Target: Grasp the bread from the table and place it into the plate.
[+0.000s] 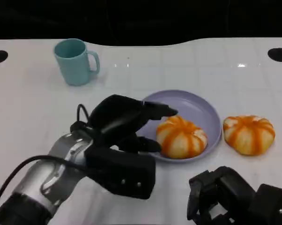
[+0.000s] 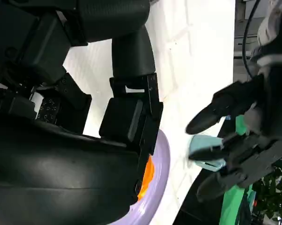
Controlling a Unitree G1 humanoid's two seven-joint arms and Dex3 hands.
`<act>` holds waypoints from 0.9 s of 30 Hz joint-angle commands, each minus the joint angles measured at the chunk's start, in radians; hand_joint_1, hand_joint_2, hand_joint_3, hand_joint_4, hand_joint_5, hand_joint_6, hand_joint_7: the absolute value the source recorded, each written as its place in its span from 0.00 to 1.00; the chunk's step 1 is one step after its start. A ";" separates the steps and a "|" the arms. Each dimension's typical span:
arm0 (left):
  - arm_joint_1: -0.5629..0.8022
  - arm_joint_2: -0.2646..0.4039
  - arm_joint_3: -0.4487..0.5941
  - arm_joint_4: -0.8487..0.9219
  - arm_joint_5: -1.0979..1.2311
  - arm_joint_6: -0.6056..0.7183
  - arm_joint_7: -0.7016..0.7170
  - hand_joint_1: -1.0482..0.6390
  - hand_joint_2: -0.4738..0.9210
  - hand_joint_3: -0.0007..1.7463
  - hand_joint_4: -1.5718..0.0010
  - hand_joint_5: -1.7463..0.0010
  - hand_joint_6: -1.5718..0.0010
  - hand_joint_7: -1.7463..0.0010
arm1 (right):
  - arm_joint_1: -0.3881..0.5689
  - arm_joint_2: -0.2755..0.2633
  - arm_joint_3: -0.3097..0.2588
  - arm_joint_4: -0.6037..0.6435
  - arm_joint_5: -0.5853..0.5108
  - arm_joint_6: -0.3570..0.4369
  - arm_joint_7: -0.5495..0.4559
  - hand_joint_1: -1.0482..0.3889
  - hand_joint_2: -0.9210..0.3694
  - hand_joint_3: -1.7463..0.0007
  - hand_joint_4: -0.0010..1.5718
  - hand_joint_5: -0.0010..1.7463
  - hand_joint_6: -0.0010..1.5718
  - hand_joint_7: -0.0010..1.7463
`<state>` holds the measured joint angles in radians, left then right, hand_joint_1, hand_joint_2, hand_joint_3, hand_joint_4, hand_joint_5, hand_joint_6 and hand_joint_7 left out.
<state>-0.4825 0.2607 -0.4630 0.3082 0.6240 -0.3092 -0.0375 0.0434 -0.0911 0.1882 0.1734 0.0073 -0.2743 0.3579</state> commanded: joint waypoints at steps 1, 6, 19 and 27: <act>0.067 0.021 0.064 -0.023 -0.090 -0.073 0.007 0.32 1.00 0.12 0.42 0.44 0.38 0.88 | 0.007 -0.012 -0.009 -0.009 0.006 -0.002 0.000 0.00 0.62 0.21 0.99 0.75 1.00 0.63; 0.142 0.008 0.129 -0.027 -0.289 -0.135 -0.082 0.29 1.00 0.14 0.46 0.25 0.38 0.73 | 0.004 -0.018 -0.011 -0.006 0.001 0.002 0.000 0.00 0.61 0.21 0.99 0.75 1.00 0.62; 0.348 -0.068 0.267 -0.108 -0.863 -0.012 -0.453 0.24 1.00 0.17 0.52 0.00 0.67 0.00 | 0.013 -0.024 -0.009 -0.028 -0.001 0.022 -0.004 0.00 0.61 0.22 0.99 0.75 1.00 0.62; 0.473 -0.110 0.312 -0.189 -1.023 0.183 -0.538 0.22 1.00 0.18 0.52 0.00 0.65 0.00 | 0.017 -0.031 -0.006 -0.041 -0.011 0.021 -0.005 0.00 0.61 0.21 0.98 0.75 1.00 0.63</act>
<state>-0.0475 0.1502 -0.1681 0.1525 -0.3628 -0.1777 -0.5502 0.0517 -0.1080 0.1885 0.1412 0.0005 -0.2488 0.3565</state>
